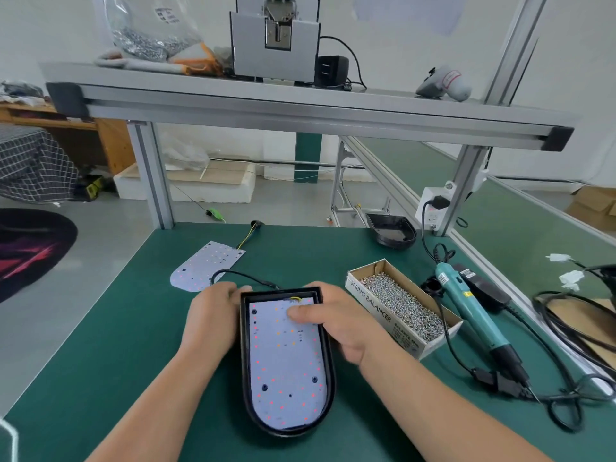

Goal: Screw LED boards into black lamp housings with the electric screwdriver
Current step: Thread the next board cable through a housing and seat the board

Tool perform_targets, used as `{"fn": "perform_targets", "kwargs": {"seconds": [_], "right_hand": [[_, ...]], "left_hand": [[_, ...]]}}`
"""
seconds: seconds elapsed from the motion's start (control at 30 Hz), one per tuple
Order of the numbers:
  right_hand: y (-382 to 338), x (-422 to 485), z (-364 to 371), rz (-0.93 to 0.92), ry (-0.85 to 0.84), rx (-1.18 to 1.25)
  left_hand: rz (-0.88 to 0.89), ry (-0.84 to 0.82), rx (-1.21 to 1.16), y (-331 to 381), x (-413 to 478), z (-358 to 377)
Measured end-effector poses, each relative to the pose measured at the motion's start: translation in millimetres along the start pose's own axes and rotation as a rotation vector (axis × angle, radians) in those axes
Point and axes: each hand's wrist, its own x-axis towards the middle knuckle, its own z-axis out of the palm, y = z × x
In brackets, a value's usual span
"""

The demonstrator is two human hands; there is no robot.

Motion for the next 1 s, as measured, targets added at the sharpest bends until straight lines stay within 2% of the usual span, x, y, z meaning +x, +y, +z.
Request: {"fn": "perform_targets", "kwargs": {"seconds": [0.1, 0.23, 0.33, 0.43, 0.53, 0.6, 0.73, 0.9, 1.0], "right_hand": [[-6.9, 7.2, -17.9, -0.002, 0.137, -0.117], [-11.5, 14.6, -44.1, -0.076, 0.369, -0.179], [-9.1, 20.1, -55.3, -0.091, 0.439, -0.196], [-7.6, 23.7, -58.6, -0.042, 0.381, -0.291], [-10.2, 21.3, -57.8, -0.003, 0.257, -0.38], [-13.0, 17.5, -57.9, -0.007, 0.176, -0.525], [-16.4, 10.5, -54.5, -0.056, 0.041, -0.814], [-24.5, 2.6, -44.9, -0.176, 0.106, -1.109], [-29.0, -6.5, -48.7, -0.191, 0.153, -1.092]], "left_hand": [[-0.037, 0.001, -0.069, -0.6, 1.1, 2.3], [-0.04, -0.153, 0.059, 1.9, -5.7, -0.3], [-0.049, -0.294, 0.096, 4.0, -9.0, -2.2], [-0.014, -0.369, 0.055, 4.6, -11.9, -2.5], [-0.004, -0.371, -0.09, 6.8, -12.2, -2.3], [0.035, -0.333, -0.131, 9.0, -14.5, 2.4], [0.271, -0.204, 0.114, 14.6, -26.1, 19.4], [0.195, -0.273, 0.115, 23.2, -18.7, 27.3], [0.182, -0.272, 0.106, 20.8, -17.7, 29.3]]}}
